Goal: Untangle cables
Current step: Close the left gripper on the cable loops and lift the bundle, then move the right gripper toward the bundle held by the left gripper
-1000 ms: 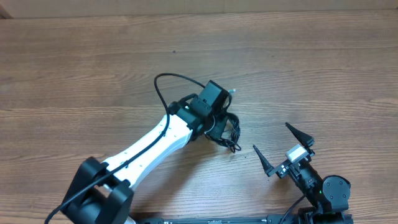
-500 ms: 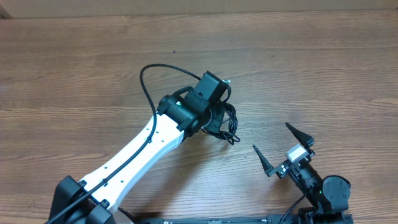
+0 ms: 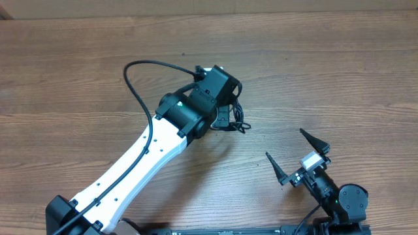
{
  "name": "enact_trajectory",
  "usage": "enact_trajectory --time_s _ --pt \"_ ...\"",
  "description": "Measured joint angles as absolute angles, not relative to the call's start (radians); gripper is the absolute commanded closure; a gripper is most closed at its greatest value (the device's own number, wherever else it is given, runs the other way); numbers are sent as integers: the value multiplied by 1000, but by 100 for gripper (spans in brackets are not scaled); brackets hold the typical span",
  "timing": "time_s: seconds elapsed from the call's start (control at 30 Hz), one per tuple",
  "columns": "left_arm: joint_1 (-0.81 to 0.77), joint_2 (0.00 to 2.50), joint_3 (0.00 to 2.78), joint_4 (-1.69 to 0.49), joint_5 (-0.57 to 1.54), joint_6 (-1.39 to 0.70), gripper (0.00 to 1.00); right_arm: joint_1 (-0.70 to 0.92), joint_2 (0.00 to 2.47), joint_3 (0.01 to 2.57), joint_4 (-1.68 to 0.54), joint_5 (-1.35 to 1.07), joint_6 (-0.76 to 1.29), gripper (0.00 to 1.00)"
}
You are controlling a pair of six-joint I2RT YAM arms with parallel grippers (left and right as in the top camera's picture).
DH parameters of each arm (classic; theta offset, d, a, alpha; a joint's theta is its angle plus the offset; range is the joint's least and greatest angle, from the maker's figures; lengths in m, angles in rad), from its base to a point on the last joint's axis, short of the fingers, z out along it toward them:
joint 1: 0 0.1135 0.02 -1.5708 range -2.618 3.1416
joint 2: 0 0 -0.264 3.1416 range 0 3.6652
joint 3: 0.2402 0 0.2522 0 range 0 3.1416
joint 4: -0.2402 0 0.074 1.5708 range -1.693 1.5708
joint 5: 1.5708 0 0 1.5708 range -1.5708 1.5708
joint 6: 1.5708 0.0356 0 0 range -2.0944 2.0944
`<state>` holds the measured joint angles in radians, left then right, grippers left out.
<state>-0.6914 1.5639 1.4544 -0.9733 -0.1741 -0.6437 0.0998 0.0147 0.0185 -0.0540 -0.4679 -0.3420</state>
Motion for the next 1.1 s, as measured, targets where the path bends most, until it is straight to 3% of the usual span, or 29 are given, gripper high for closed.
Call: enact_trajectory --time_s 0.6,1.1 --pt "-652 1529 1456 -1052 -185 -983 96 100 15 19 -54 -468 -342 0" --pt "-645 1505 1456 -1069 -183 -918 96 100 15 19 -47 -468 -341 0"
